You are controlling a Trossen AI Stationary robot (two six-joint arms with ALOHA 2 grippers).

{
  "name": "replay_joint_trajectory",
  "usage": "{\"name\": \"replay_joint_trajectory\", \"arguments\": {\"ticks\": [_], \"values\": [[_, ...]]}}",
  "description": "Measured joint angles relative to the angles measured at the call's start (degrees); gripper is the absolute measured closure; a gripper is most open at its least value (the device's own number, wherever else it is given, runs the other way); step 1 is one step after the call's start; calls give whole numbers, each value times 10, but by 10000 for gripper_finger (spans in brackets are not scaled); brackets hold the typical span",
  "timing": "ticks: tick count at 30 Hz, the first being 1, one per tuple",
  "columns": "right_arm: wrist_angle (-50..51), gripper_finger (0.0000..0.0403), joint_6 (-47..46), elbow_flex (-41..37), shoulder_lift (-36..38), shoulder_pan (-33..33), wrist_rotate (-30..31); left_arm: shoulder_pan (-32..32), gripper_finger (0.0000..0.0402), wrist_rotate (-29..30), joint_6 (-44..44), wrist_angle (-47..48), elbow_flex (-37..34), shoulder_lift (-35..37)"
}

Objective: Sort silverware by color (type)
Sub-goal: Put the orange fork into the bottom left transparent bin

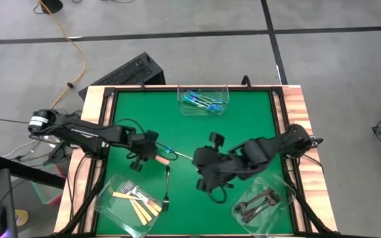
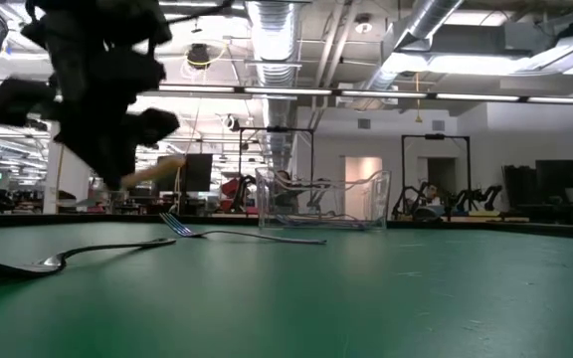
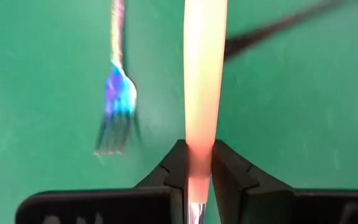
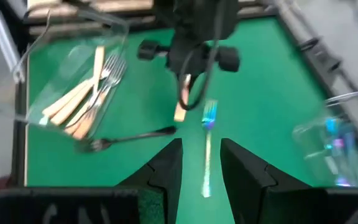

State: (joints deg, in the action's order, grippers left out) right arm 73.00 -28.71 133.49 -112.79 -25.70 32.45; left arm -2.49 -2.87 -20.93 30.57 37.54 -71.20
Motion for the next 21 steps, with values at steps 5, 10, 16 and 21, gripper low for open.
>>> {"name": "replay_joint_trajectory", "arguments": {"ticks": [5,10,16,21], "values": [[3,275,-11,0,43,-23,74,18,376,7,41,-32,45,66],[8,275,23,1,72,-50,153,29,376,-9,89,-106,93,130],[52,275,52,0,99,-60,172,30,376,-4,109,-211,145,182],[123,275,62,0,149,-60,169,30,376,6,109,-231,190,191]]}}
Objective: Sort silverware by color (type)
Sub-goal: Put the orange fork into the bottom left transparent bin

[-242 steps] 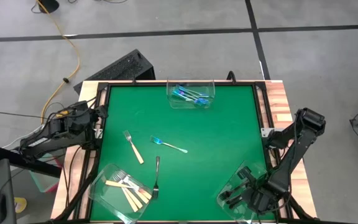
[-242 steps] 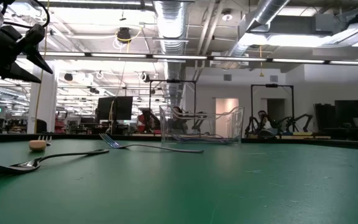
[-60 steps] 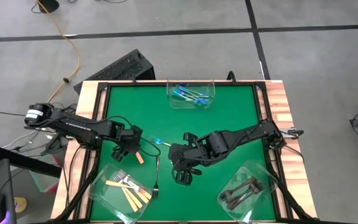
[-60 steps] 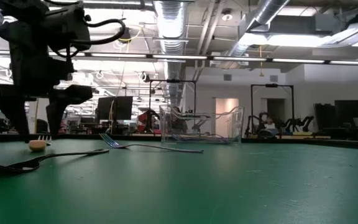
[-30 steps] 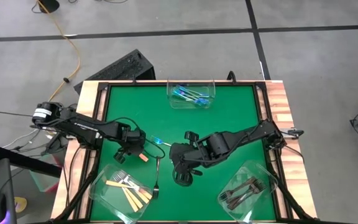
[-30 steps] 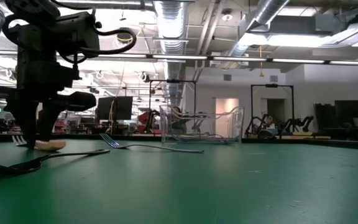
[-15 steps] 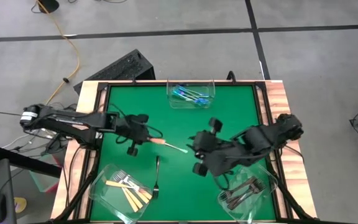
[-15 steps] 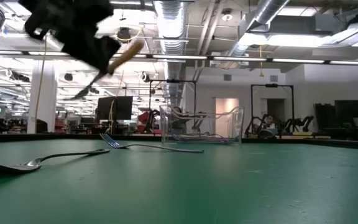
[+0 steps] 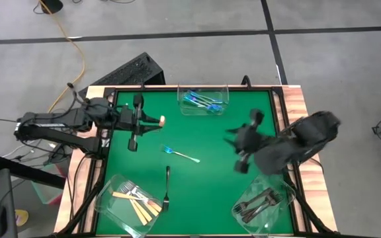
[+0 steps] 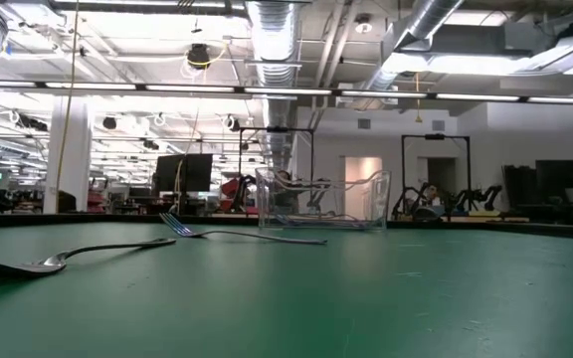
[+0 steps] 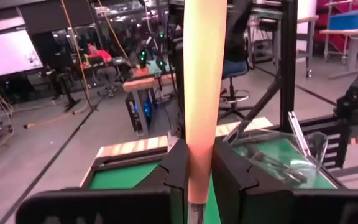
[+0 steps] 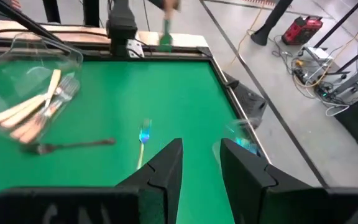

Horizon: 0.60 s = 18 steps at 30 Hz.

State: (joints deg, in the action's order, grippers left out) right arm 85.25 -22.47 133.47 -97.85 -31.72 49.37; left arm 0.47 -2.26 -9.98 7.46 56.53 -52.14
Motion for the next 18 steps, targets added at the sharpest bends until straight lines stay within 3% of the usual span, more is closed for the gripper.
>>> {"name": "replay_joint_trajectory", "arguments": {"ticks": [5,12,15,18], "values": [[47,275,-39,0,100,-8,-2,0,376,0,2,-6,17,-4],[41,275,-49,-17,197,-36,63,-1,376,1,28,-4,17,-19],[39,275,-77,-104,232,-35,115,-6,376,1,30,-4,17,-26],[-13,275,-133,-252,288,-35,122,-13,376,1,36,-14,17,-36]]}}
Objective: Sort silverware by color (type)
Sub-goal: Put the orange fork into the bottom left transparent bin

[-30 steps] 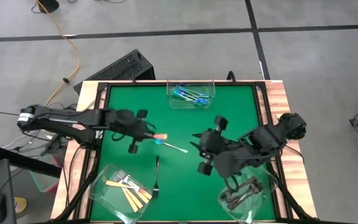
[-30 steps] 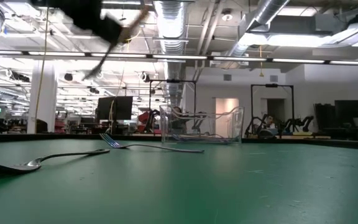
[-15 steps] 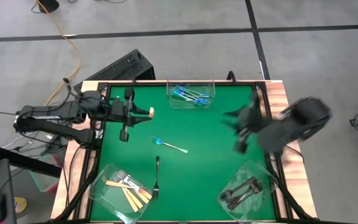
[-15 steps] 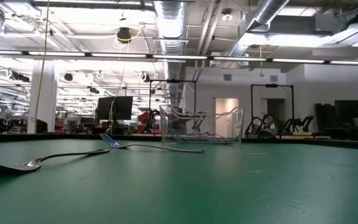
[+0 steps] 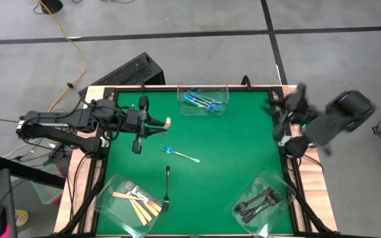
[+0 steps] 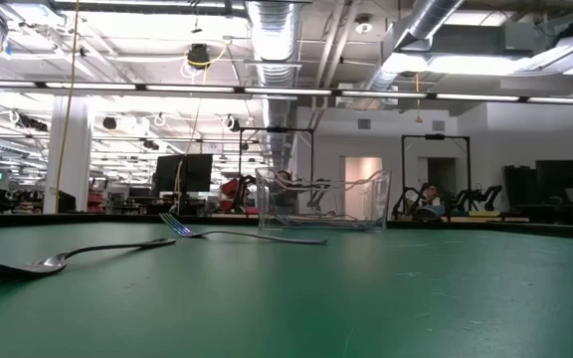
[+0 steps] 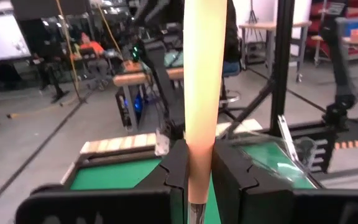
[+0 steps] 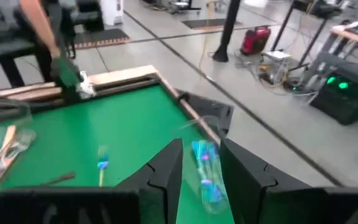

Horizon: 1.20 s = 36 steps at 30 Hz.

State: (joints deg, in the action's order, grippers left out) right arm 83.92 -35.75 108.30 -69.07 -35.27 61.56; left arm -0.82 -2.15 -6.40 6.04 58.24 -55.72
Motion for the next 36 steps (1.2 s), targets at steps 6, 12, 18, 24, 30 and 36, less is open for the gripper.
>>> {"name": "replay_joint_trajectory", "arguments": {"ticks": [6,12,18,24,30,36], "values": [[-420,276,84,-347,134,12,-78,-6,376,0,7,-6,0,-7],[-989,286,207,-619,183,110,-299,-5,376,0,24,-22,0,-17],[-1173,289,83,-681,125,246,-480,-5,375,-5,39,-28,0,-17],[-1164,279,131,-595,24,303,-540,-6,375,-52,41,-31,0,-17],[-966,218,197,-457,-46,306,-531,-5,375,-52,51,-30,-18,-14],[-784,134,250,-332,-106,299,-512,-5,374,-62,56,-23,-33,-13]]}}
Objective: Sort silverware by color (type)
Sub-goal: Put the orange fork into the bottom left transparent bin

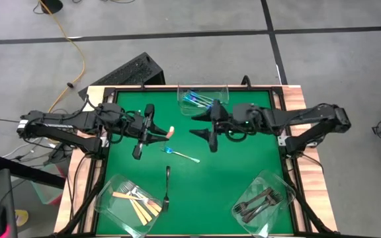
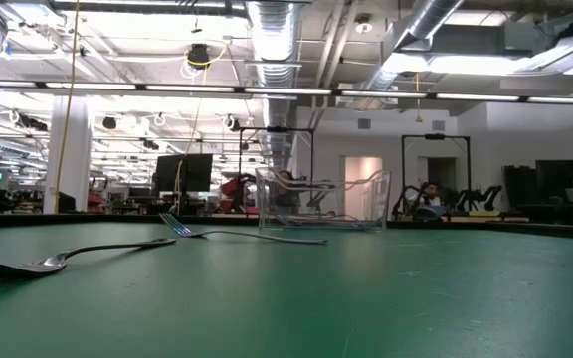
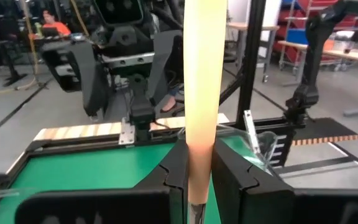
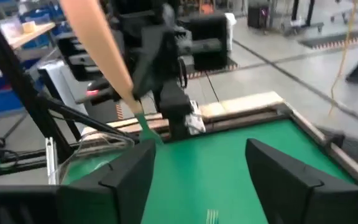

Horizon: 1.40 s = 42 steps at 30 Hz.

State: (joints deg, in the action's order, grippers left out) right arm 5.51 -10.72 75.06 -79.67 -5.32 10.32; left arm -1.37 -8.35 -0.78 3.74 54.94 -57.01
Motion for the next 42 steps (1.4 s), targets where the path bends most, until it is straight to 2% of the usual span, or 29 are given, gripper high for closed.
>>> {"name": "replay_joint_trajectory", "arguments": {"ticks": [5,10,24,36,42], "values": [[35,118,49,53,-32,-12,39,0,374,-14,-8,-2,0,0],[25,117,61,54,-54,-17,73,0,374,-14,-31,-4,0,0],[-82,116,61,54,-59,0,79,5,374,-20,-78,-26,0,-14],[-74,117,62,54,-59,-11,75,63,374,-70,-76,-48,0,-23],[-79,117,62,54,-59,-15,50,66,374,-80,-72,-50,0,-40]]}}
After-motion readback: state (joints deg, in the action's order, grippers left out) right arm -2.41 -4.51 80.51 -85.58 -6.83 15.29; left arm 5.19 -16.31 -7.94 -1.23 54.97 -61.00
